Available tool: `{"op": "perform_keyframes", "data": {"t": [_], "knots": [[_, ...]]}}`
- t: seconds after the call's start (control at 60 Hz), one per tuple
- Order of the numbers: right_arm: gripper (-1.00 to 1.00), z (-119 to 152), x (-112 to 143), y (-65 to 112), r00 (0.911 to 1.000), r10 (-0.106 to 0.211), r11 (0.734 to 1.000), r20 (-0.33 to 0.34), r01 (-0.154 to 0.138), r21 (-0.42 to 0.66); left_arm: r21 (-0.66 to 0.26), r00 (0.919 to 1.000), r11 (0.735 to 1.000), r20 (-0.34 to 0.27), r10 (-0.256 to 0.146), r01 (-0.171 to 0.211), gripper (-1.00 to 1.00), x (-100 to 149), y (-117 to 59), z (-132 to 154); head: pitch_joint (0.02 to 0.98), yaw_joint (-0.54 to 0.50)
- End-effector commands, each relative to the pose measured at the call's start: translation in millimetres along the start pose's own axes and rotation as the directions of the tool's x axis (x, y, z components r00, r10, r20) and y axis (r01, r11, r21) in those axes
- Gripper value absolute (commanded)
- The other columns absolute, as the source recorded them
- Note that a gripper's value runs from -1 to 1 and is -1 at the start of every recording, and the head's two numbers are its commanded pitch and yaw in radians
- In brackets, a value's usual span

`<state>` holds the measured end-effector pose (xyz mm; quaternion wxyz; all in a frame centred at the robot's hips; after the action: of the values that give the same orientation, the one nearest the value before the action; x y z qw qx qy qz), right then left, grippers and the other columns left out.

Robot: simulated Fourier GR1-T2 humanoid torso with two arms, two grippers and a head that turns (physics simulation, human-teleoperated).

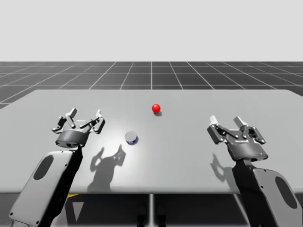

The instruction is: Watch the red light. When it turns green, pick up the object.

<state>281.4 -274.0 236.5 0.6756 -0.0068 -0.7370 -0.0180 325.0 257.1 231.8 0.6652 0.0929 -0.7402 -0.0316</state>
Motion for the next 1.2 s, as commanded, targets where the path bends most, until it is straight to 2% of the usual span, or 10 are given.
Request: {"op": "perform_keyframes", "data": {"t": [0.017, 0.083, 0.117, 0.15, 0.2, 0.283, 0.567, 0.733, 0.883, 1.2], "knots": [[-1.0, -0.3, -8.2, -3.7, 1.0, -0.009, 0.999, -0.004, 0.009, -0.044, 0.005, 0.9997, 1.0, -0.019, -0.014, 0.014, -1.0, -8.2, 1.8, -4.1, 0.06, 0.0], [-1.0, 0.1, -8.0, -4.4, 0.9999, -0.009, 1.0, -0.006, 0.009, -0.023, 0.004, 0.9997, 1.0, -0.02, -0.015, 0.015, -1.0, -8.3, 1.6, -4.1, 0.069, 0.0], [-1.0, -2.4, -7.7, -6.6, 1.0, -0.007, 0.998, -0.002, 0.007, -0.054, 0.003, 0.9997, 1.0, -0.019, -0.017, 0.017, -1.0, -8.3, 1.5, -4.3, 0.086, 0.0], [-1.0, -3.9, -7.9, -8.1, 0.9998, 0.015, 0.998, -0.012, -0.016, -0.067, 0.003, 0.9997, 1.0, -0.018, -0.016, 0.016, -1.0, -8.2, 1.5, -4.3, 0.103, 0.0], [-1.0, -4.6, -8.6, -9.7, 0.9998, 0.009, 0.995, -0.02, -0.011, -0.098, 0.003, 0.9997, 1.0, -0.019, -0.016, 0.016, -1.0, -8.3, 1.5, -4.4, 0.125, 0.0], [-1.0, -5.4, -9.5, -10.8, 0.9995, 0.007, 0.997, -0.031, -0.009, -0.076, 0.001, 0.9996, 1.0, -0.018, -0.019, 0.019, -1.0, -8.5, 1.4, -4.6, 0.202, 0.01], [-1.0, -7.6, -12.5, -8.2, 0.999, 0.027, 0.997, -0.035, -0.03, -0.073, -0.005, 0.9992, 0.999, -0.014, -0.038, 0.038, -1.0, -10.3, 1.6, -6.4, 0.429, 0.02], [-1.0, -7.5, -13.2, -6.8, 0.9988, 0.037, 0.996, -0.033, -0.039, -0.074, -0.011, 0.9987, 0.999, -0.014, -0.05, 0.049, -1.0, -11.1, 0.8, -6.8, 0.551, -0.01], [-1.0, -7.2, -13.5, -5.8, 0.9987, 0.039, 0.997, -0.033, -0.041, -0.068, -0.016, 0.9987, 0.999, -0.012, -0.05, 0.05, -1.0, -11.0, 0.2, -6.5, 0.587, -0.03], [-1.0, -7.0, -15.0, -4.5, 0.9983, 0.05, 0.997, -0.03, -0.052, -0.061, -0.023, 0.9991, 0.999, -0.013, -0.04, 0.04, -1.0, -10.6, -0.5, -5.5, 0.582, -0.03]]}}
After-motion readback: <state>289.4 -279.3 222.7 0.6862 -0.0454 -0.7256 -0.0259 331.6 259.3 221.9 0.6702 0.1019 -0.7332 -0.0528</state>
